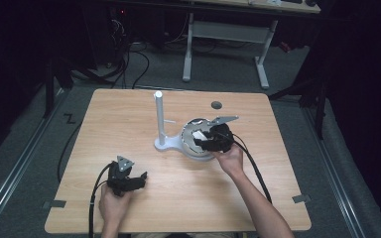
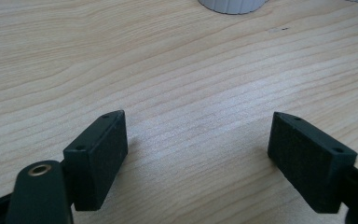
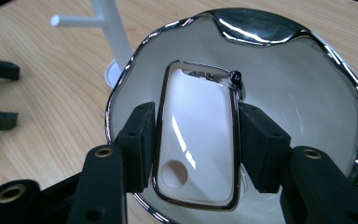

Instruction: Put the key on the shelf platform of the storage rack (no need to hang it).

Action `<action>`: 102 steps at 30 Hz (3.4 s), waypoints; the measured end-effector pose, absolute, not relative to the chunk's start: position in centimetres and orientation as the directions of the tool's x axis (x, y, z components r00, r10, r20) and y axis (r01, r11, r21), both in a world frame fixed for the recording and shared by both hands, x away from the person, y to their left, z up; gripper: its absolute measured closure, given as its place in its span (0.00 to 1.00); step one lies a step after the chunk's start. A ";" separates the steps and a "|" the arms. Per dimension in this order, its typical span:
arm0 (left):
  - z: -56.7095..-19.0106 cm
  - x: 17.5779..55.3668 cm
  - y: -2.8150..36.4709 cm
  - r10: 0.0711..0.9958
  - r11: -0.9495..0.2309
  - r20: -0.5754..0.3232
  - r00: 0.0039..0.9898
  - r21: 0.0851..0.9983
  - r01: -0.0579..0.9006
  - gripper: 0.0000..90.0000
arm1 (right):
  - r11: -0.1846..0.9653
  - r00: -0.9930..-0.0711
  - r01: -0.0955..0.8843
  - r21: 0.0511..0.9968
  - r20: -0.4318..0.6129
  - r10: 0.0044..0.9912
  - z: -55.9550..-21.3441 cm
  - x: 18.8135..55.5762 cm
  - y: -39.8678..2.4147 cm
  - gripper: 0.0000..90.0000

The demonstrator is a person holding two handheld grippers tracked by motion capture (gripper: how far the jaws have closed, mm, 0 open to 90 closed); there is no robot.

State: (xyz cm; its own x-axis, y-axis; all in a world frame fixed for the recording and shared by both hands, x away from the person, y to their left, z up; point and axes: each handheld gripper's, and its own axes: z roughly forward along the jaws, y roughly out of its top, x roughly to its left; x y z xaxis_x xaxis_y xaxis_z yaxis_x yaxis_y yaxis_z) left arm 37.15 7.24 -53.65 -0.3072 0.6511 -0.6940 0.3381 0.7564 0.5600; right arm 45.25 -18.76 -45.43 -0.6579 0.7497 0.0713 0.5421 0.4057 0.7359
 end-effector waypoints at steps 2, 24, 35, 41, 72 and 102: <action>-53.6 37.2 7.2 0.645 0.762 -0.696 -0.314 0.554 0.336 0.22 | 0.412 -0.658 0.539 0.734 0.062 0.751 -45.4 45.4 -18.6 0.56; -53.6 37.2 7.3 0.651 0.757 -0.694 -0.308 0.559 0.339 0.22 | 0.457 -0.649 0.592 0.664 0.056 0.759 -46.5 46.8 -16.9 0.53; -53.7 37.2 7.3 0.653 0.754 -0.693 -0.304 0.561 0.340 0.22 | 0.417 -0.617 0.592 0.690 0.055 0.785 -45.7 46.1 -18.6 0.54; -53.7 37.2 7.3 0.653 0.755 -0.693 -0.305 0.561 0.340 0.22 | 0.384 -0.602 0.586 0.713 0.065 0.796 -45.1 46.0 -19.9 0.54; -53.7 37.2 7.2 0.653 0.755 -0.694 -0.305 0.561 0.340 0.22 | 0.292 -0.553 0.561 0.775 0.088 0.828 -42.7 44.5 -24.3 0.60; -53.7 37.2 7.2 0.653 0.755 -0.693 -0.305 0.561 0.340 0.22 | 0.263 -0.526 0.557 0.788 0.089 0.846 -41.1 42.0 -28.2 0.60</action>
State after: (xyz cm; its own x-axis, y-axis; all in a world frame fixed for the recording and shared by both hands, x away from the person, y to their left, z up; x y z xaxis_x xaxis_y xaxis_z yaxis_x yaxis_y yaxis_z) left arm 37.17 7.25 -53.66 -0.3045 0.6530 -0.6935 0.3401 0.7546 0.5612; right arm 42.00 -28.21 -41.08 -0.5257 0.8460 0.0892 0.5572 0.2632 0.7876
